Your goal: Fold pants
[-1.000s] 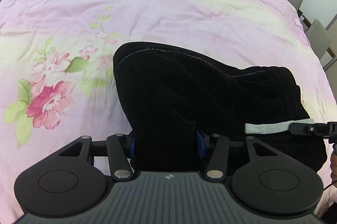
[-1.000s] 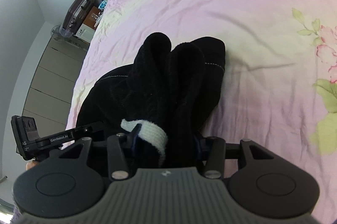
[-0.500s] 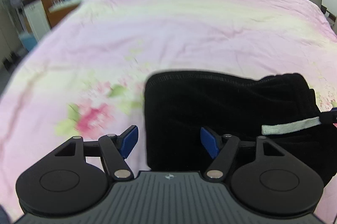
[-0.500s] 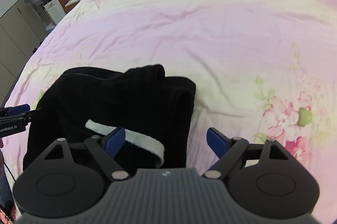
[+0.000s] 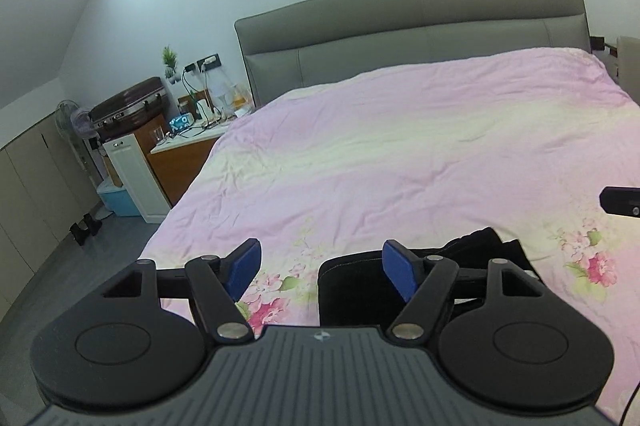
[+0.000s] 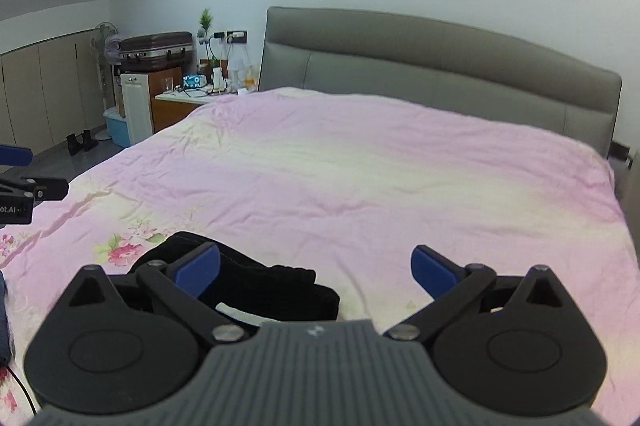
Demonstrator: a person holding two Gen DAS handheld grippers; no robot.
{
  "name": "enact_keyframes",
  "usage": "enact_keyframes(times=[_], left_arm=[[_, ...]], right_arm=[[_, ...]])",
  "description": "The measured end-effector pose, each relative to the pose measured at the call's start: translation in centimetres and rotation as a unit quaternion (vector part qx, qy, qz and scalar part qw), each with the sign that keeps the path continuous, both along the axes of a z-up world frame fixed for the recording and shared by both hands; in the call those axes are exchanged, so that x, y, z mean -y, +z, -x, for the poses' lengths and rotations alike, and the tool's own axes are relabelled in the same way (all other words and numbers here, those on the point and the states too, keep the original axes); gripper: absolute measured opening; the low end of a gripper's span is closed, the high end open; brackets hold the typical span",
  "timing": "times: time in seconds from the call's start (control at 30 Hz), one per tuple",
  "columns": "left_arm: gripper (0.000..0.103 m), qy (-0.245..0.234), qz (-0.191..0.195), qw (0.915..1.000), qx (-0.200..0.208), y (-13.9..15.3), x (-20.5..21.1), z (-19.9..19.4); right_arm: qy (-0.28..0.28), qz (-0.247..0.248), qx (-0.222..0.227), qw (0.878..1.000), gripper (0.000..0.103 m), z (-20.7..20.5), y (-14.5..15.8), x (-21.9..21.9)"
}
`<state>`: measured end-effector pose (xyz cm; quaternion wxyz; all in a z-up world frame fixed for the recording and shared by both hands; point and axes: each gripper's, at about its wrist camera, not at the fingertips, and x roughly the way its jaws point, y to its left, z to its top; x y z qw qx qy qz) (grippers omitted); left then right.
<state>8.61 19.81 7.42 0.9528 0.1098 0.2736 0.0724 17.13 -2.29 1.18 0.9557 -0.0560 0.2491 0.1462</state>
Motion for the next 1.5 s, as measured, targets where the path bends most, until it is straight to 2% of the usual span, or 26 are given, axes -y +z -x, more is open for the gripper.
enact_keyframes(times=[0.13,0.27,0.37,0.47,0.63,0.8,1.0,1.23,1.5], left_arm=[[0.087,-0.008,0.008,0.9994,0.032,1.8,1.7,3.8],[0.09,-0.003,0.031,0.9984,0.048,2.1,2.7,6.5],[0.093,0.024,0.027,0.9973,0.064,1.6,3.1,8.2],[0.093,0.028,0.024,0.9971,0.067,0.6,3.5,9.6],[0.093,0.027,0.036,0.9983,0.038,-1.8,3.7,10.1],[0.093,0.026,0.044,0.9987,0.005,-4.3,3.9,10.3],[0.093,0.021,0.037,0.9986,-0.031,-6.8,5.4,11.3],[0.093,0.008,0.024,0.9994,-0.021,-7.3,6.6,11.9],[0.093,0.004,0.038,0.9992,-0.013,-6.7,6.8,12.3]], right_arm=[[0.015,-0.008,0.02,1.0,0.098,4.5,2.6,0.9],[0.004,-0.029,0.026,0.999,0.098,8.6,3.8,2.2],[-0.002,-0.043,0.021,0.999,0.098,11.2,3.6,3.0],[-0.03,-0.044,0.034,0.998,0.098,13.6,3.0,3.3],[-0.052,-0.047,0.049,0.996,0.098,16.6,1.5,3.0],[-0.055,-0.039,0.03,0.997,0.098,17.1,-0.8,1.9],[-0.09,-0.046,0.002,0.995,0.098,17.0,-3.7,1.8],[-0.11,-0.041,0.004,0.993,0.098,17.9,-4.7,2.5],[-0.107,-0.043,0.015,0.993,0.098,19.0,-4.0,2.7]])
